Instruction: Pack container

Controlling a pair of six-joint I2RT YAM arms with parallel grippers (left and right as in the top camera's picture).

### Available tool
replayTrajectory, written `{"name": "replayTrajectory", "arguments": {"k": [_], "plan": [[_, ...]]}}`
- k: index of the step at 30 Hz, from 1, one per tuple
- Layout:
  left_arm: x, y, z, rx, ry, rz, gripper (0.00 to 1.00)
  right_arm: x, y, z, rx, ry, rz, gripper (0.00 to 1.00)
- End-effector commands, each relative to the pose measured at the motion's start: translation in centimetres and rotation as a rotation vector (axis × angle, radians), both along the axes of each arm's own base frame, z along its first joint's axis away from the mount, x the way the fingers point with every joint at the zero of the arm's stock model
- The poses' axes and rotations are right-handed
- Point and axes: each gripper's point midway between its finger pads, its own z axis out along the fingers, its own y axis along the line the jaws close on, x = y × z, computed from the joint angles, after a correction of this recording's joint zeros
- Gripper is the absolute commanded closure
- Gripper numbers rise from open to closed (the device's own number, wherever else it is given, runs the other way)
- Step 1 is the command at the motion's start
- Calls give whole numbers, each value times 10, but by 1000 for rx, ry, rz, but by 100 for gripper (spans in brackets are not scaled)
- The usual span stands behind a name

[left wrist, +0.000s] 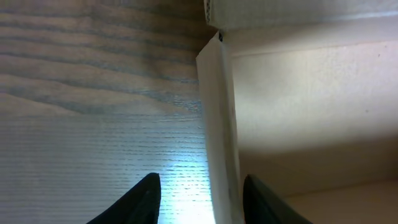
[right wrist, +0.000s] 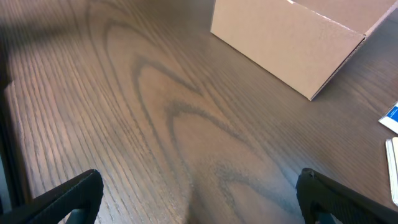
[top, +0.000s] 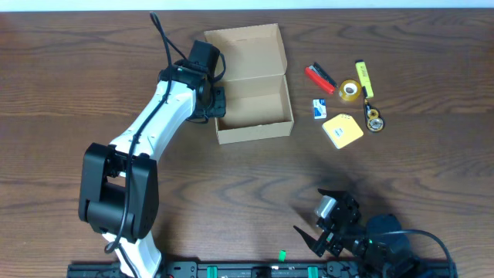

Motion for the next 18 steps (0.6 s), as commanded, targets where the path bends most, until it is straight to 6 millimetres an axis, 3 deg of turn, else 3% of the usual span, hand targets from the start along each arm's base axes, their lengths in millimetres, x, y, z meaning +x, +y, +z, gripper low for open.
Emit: {"name": "replayTrajectory", "arguments": {"k": [1, 18], "plan": [[-1, 8, -5, 55, 3, -35, 56, -2, 1, -4, 3, 15, 2, 1], [0, 11, -5, 78, -5, -63, 56, -2, 1, -4, 3, 15, 2, 1]]}}
